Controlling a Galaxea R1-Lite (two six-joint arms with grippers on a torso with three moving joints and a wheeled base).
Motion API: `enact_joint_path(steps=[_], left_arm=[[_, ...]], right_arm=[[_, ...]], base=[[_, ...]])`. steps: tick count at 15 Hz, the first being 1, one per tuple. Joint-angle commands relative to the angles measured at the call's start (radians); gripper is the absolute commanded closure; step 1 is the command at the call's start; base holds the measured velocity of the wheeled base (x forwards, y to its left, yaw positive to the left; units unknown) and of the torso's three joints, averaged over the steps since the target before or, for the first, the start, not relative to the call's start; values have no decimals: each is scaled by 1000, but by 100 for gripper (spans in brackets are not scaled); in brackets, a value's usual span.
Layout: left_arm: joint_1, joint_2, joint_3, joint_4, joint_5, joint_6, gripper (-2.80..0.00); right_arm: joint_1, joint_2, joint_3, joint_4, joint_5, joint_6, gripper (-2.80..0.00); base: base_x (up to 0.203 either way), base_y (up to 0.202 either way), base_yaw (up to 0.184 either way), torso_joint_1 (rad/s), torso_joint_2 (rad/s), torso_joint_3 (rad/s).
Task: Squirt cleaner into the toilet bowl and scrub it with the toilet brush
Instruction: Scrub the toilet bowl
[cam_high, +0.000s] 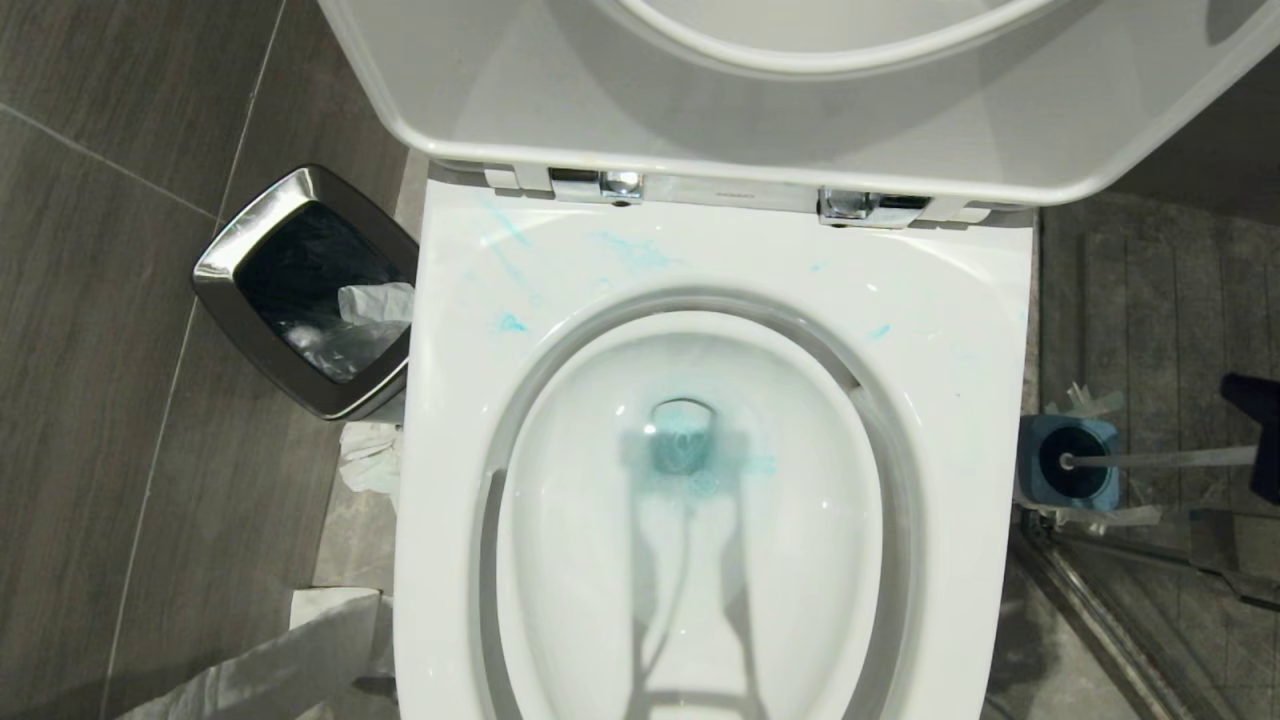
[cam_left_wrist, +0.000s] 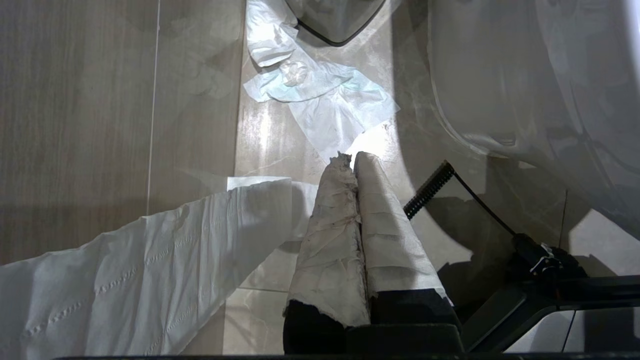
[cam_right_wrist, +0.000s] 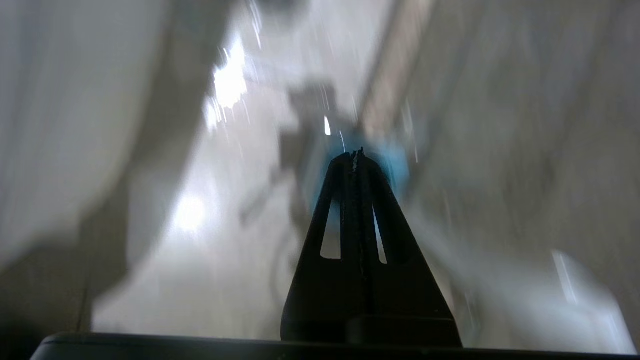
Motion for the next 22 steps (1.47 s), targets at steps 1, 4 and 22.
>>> enact_joint_path(steps=[1, 4, 22], left_arm=[[0, 2, 2, 0, 0, 0, 0], [0, 2, 2, 0, 0, 0, 0], [0, 2, 2, 0, 0, 0, 0]], right_arm=[[-1, -131, -14, 216, -75, 10, 0], [1, -102, -13, 221, -104, 52, 0], [-297, -396, 605, -342, 144, -65, 0]], base=[[0, 0, 0, 0, 0, 0], [0, 0, 0, 0, 0, 0], [0, 0, 0, 0, 0, 0]])
